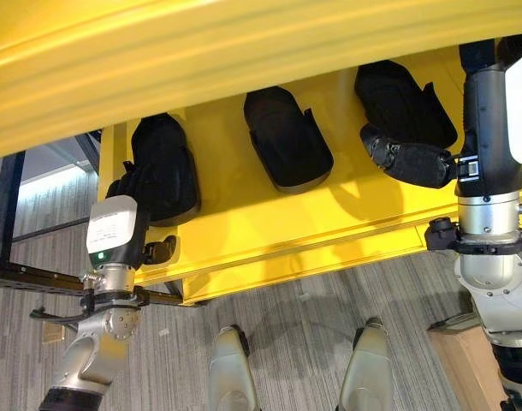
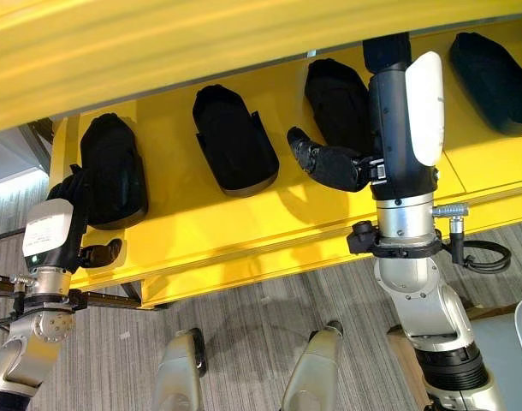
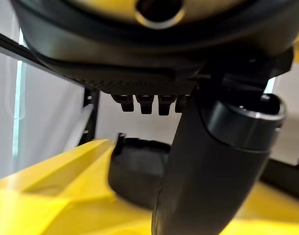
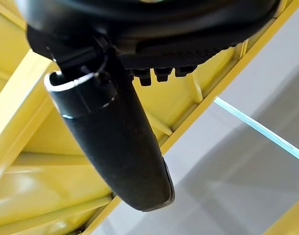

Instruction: Move parts from the plastic box to the shelf.

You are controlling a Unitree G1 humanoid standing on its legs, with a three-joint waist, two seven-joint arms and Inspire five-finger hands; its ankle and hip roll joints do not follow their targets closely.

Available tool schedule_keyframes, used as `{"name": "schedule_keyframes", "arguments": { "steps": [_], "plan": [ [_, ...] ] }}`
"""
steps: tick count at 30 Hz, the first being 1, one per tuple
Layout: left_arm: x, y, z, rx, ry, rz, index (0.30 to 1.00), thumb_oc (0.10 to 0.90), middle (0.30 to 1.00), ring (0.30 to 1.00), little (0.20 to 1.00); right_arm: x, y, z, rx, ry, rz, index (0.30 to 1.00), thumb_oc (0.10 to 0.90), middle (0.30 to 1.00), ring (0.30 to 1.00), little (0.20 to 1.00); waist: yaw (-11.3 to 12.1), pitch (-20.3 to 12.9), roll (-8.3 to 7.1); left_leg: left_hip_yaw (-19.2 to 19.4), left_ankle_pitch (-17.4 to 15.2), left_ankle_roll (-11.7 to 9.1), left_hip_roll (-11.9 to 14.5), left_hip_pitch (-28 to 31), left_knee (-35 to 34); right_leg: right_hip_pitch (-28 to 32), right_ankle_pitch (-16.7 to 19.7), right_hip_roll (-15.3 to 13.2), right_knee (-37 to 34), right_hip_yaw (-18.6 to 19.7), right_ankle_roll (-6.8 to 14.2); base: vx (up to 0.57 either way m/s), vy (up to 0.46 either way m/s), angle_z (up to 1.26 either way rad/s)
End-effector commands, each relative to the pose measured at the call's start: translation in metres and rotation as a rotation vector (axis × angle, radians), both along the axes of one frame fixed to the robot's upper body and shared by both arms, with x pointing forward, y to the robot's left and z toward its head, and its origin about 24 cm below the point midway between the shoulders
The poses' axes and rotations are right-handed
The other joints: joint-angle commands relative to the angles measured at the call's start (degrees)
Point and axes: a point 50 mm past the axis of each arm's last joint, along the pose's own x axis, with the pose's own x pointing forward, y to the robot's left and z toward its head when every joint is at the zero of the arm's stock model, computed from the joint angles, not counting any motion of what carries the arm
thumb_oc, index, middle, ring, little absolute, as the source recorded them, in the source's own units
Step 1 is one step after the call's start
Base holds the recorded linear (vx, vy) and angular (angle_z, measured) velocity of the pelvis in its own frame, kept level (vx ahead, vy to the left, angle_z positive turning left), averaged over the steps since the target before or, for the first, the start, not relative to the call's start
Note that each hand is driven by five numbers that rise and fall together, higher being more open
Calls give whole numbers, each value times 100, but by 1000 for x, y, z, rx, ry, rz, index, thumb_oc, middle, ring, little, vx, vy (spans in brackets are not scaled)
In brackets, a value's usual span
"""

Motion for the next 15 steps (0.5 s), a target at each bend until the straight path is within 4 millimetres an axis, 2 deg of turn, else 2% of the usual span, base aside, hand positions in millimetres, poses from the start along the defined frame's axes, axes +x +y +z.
{"name": "schedule_keyframes", "arguments": {
  "steps": [1, 3, 6, 7, 12, 15],
  "plan": [
    [2, -2, 57, 46, -263, -80, 1000, 900, 1000, 1000, 1000, -24, 10, 28, 65, -226, 95, 1000, 900, 1000, 1000, 1000, -39, -475, -250, 397, -566, 387, 164, 748, -319, 172, 31, -102, -300, 99, 35, 0, 0, 0],
    [2, -12, 60, 2, -279, -149, 1000, 900, 1000, 1000, 1000, -25, 9, 26, 72, -220, 99, 1000, 900, 1000, 1000, 1000, -49, -474, -266, 414, -574, 382, 168, 779, -323, 194, 27, -96, -306, 95, 35, 18, -6, -1],
    [-2, -16, 61, -12, -309, -180, 1000, 900, 1000, 1000, 1000, -25, 8, 24, 82, -223, 89, 1000, 900, 1000, 1000, 1000, -39, -479, -275, 421, -571, 379, 172, 796, -336, 212, 24, -93, -319, 90, 35, 14, -6, 0],
    [-8, -18, 62, -43, -365, -184, 1000, 900, 1000, 1000, 1000, -26, 5, 23, 104, -221, 77, 1000, 900, 1000, 1000, 1000, -26, -494, -286, 433, -555, 370, 184, 841, -384, 249, 17, -93, -354, 68, 35, 44, -16, 0],
    [-23, -8, 61, -102, -440, -146, 1000, 900, 1000, 1000, 1000, -28, -2, 14, 129, -193, 50, 1000, 900, 1000, 1000, 1000, 13, -548, -290, 499, -462, 340, 232, 993, -593, 363, 63, -124, -515, 1, 35, 63, -13, -1],
    [-34, -2, 59, -124, -451, -131, 1000, 900, 1000, 1000, 1000, -30, -6, 6, 139, -166, 35, 1000, 900, 1000, 1000, 1000, 47, -594, -300, 602, -320, 288, 347, 1133, -844, 454, 137, -174, -703, -121, 35, 57, -17, -1]
  ]
}}
